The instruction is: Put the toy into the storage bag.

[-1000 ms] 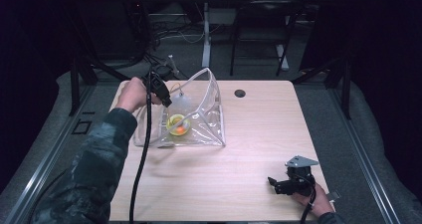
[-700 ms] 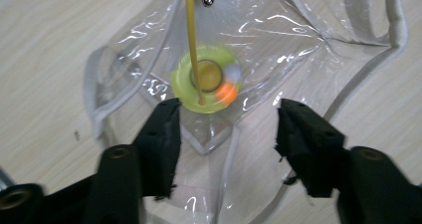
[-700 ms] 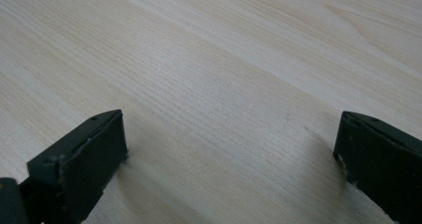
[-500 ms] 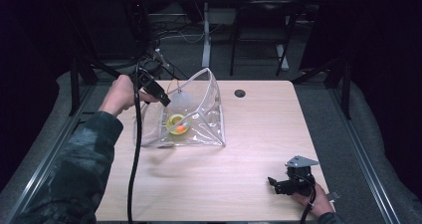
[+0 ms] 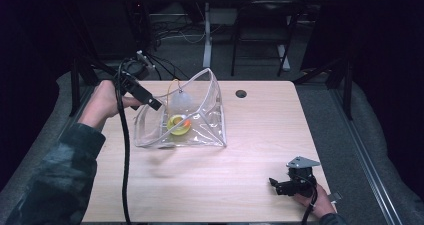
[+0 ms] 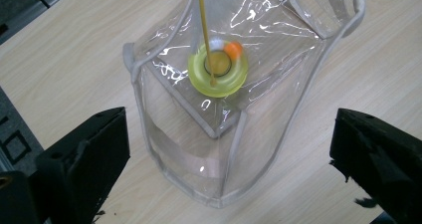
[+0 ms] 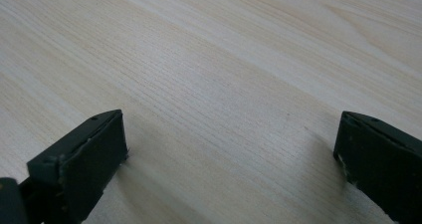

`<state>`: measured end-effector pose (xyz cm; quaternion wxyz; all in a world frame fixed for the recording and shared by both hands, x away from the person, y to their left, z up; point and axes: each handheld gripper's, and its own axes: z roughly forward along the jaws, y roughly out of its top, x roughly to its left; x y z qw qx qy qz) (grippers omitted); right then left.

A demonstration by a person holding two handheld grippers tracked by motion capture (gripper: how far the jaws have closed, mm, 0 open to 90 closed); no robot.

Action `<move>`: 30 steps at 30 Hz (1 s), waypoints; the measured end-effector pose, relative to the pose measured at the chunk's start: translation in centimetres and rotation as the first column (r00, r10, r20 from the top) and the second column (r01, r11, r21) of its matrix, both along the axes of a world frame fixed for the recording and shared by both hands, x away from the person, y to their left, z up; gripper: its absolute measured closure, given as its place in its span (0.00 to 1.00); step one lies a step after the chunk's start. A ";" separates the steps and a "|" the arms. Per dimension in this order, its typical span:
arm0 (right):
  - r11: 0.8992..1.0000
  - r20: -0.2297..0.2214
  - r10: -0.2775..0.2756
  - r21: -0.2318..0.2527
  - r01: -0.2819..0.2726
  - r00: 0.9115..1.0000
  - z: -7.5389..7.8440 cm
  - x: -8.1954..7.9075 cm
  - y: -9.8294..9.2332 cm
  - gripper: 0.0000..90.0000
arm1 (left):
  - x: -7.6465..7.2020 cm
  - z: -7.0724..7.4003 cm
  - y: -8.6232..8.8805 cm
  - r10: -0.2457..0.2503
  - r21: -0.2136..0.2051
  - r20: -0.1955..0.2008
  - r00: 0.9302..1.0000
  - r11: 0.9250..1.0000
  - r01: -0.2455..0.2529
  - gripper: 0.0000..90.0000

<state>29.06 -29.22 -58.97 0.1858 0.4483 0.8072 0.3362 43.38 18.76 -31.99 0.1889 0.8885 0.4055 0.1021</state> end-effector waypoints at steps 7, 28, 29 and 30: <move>1.000 0.000 0.000 0.000 0.000 1.000 0.0 0.0 0.0 0.00 | -2.2 -1.1 1.5 0.008 -0.018 0.019 1.000 1.000 -0.008 0.00; 1.000 -0.001 -0.001 0.004 0.001 1.000 0.0 0.0 0.0 0.00 | -5.9 -9.4 7.7 0.124 -0.059 -0.040 0.991 0.990 -0.126 0.00; 1.000 0.000 -0.002 0.004 0.002 1.000 0.0 0.0 0.0 0.00 | -6.1 -10.4 7.9 0.133 -0.063 -0.053 0.990 0.989 -0.136 0.00; 1.000 0.000 -0.002 0.004 0.002 1.000 0.0 0.0 0.0 0.00 | -6.2 -11.0 8.1 0.138 -0.071 -0.059 0.989 0.987 -0.142 0.00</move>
